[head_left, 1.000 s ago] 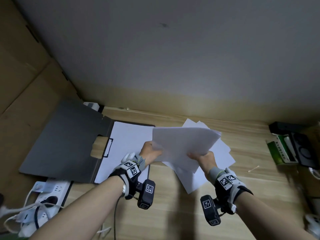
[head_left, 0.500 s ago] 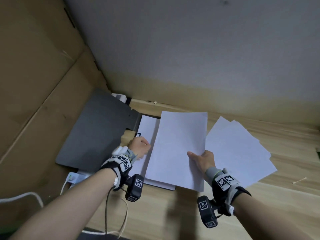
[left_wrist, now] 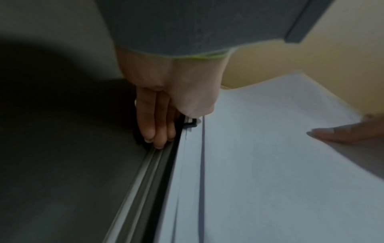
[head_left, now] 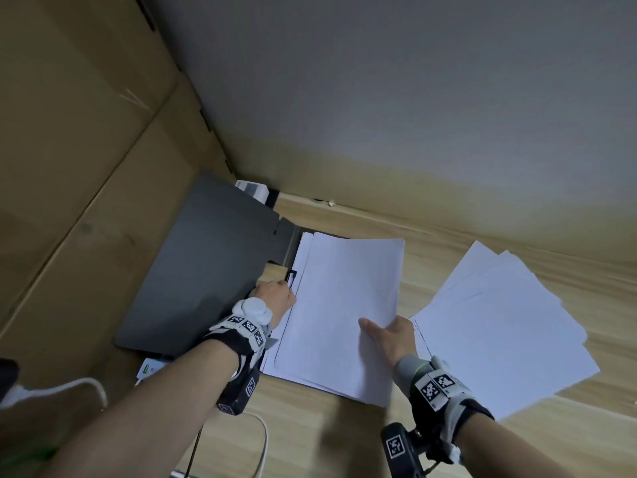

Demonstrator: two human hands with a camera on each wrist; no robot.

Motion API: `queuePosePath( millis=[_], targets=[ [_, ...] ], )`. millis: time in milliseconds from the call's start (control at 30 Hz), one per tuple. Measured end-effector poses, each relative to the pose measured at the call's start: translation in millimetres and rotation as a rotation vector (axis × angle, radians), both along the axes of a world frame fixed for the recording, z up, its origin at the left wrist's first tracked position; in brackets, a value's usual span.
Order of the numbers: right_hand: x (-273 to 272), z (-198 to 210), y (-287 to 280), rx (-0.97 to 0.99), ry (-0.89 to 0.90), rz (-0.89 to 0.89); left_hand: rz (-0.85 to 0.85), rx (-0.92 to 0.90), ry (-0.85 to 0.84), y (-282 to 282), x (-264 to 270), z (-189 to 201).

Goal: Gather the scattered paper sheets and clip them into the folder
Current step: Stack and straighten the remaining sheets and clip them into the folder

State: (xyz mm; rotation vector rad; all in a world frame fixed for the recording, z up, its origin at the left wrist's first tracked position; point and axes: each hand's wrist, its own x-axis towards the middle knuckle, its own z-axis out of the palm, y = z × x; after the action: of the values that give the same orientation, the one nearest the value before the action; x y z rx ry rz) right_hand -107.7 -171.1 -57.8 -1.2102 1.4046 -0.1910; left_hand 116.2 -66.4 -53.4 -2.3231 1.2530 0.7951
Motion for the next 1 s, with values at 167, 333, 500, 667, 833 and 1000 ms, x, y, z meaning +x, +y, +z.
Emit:
queuePosePath(
  millis=[167, 333, 500, 667, 833, 1000],
  targets=[
    [23, -11, 8, 0.046, 0.004, -0.003, 0.042, 0.016, 0.078, -4, 8, -3],
    [16, -14, 3, 0.093, -0.033, -0.018, 0.099, -0.067, 0.035, -8, 5, 8],
    [-46, -1, -30, 0.037, -0.068, -0.137, 0.002, -0.025, -0.05, -24, 0, 21],
    [-148, 5, -64, -0.318, 0.216, -0.217, -0.145, -0.151, -0.044, -58, -53, 41],
    [-218, -9, -55, -0.38, 0.369, 0.044, -0.163, -0.379, 0.256, -95, -132, 36],
    [-235, -14, -36, -0.289, 0.251, 0.045, -0.206, -0.358, 0.399, -115, -194, 17]
  ],
)
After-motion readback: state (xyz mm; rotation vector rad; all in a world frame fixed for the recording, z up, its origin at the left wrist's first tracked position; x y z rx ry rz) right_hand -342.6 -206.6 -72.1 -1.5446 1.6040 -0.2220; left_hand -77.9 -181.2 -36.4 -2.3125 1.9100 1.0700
